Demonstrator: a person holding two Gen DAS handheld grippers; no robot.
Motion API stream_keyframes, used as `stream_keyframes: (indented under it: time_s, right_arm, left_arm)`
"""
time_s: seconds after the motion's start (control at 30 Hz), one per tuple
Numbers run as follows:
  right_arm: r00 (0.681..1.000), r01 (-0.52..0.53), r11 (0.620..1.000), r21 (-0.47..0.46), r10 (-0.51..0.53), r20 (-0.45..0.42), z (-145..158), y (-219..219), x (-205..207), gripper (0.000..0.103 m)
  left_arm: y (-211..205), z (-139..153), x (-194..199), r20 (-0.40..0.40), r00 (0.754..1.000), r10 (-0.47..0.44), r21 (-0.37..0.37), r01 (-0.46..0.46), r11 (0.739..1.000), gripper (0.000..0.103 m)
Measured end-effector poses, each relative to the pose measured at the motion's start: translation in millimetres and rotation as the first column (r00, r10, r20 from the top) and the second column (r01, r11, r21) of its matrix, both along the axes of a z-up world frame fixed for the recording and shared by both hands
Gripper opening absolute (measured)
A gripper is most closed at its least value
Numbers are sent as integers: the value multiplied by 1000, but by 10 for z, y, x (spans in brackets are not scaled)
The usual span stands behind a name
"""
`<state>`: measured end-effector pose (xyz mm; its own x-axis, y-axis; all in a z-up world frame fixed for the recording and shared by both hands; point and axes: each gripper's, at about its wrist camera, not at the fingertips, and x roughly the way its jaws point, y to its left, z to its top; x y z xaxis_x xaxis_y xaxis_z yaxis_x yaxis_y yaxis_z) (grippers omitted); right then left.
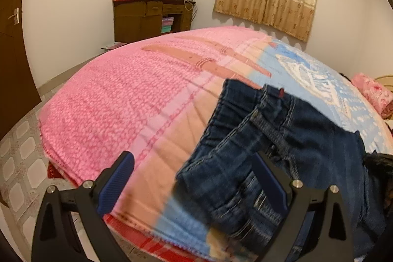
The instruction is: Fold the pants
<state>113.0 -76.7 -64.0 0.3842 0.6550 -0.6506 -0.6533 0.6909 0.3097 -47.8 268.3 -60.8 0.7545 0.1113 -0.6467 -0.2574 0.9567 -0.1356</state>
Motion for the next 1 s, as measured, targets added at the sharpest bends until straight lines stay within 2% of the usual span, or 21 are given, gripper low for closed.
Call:
stream_keyframes:
  time_s: [0.03, 0.07, 0.17, 0.2, 0.27, 0.3, 0.33, 0.37, 0.4, 0.5, 0.57, 0.6, 0.63, 0.7, 0.77, 0.83, 0.9, 0.93, 1.0]
  right_arm:
    - [999, 11, 1000, -4, -11, -33, -89, 25, 58, 15]
    - [1000, 15, 1000, 9, -15, -25, -57, 7, 59, 17]
    - [996, 80, 996, -28, -78, 53, 71, -8, -1, 34]
    - [988, 132, 991, -28, -129, 87, 124, -32, -27, 34]
    - [972, 194, 970, 144, -210, 102, 317, -205, -130, 35]
    - [964, 215, 946, 244, -245, 101, 414, -295, -210, 41]
    - [955, 232, 926, 298, -274, 110, 480, -345, -287, 46]
    - [945, 246, 911, 330, -301, 126, 530, -367, -383, 55]
    - [936, 255, 900, 354, -321, 142, 566, -358, -483, 57]
    - [931, 253, 882, 397, -333, 147, 575, -287, -706, 57]
    - [932, 256, 872, 418, -338, 134, 540, -218, -839, 57]
    - [932, 258, 868, 424, -339, 126, 515, -184, -898, 57]
    - [931, 265, 864, 428, -345, 121, 482, -134, -970, 57]
    - [926, 280, 854, 438, -360, 110, 435, -106, -1072, 57]
    - [926, 295, 845, 445, -368, 85, 355, -92, -1153, 57]
    - [920, 321, 835, 447, -386, 60, 289, -120, -1247, 57]
    - [911, 350, 821, 450, -411, 42, 235, -185, -1304, 57]
    - [907, 362, 814, 455, -420, 31, 218, -217, -1320, 57]
    - [900, 385, 792, 473, -436, -2, 176, -297, -1354, 57]
  left_arm:
    - [10, -15, -19, -5, 1000, 5, 1, -5, 1000, 98]
    - [30, -36, -41, -7, 1000, 13, -6, -13, 1000, 98]
    - [77, -126, -68, -8, 999, 44, -74, -45, 996, 98]
    - [75, -154, -66, -9, 999, 50, -98, -51, 994, 98]
    - [43, -200, -70, 1, 996, 84, -111, -84, 990, 98]
    - [36, -206, -79, 6, 994, 109, -104, -107, 989, 98]
    - [35, -218, -100, 22, 989, 146, -102, -143, 984, 98]
    - [43, -236, -104, 36, 986, 161, -128, -155, 980, 99]
    - [54, -263, -85, 46, 988, 151, -168, -141, 976, 99]
    - [40, -400, 67, 18, 994, 109, -276, -100, 956, 99]
    - [-30, -448, 120, 26, 990, 137, -278, -124, 953, 98]
    - [-48, -441, 130, 30, 991, 133, -275, -120, 954, 96]
    - [-66, -419, 129, 39, 992, 124, -278, -108, 954, 82]
    - [-79, -339, 76, 62, 987, 146, -272, -124, 954, 66]
    - [-42, -321, 67, 64, 989, 134, -276, -112, 955, 62]
    - [18, -359, 42, 66, 987, 146, -310, -119, 943, 53]
    - [-20, -307, 3, 89, 984, 154, -265, -125, 956, 48]
    - [-120, -246, 2, 99, 984, 148, -174, -129, 976, 48]
    - [-269, -186, -3, 117, 982, 150, -21, -149, 989, 48]
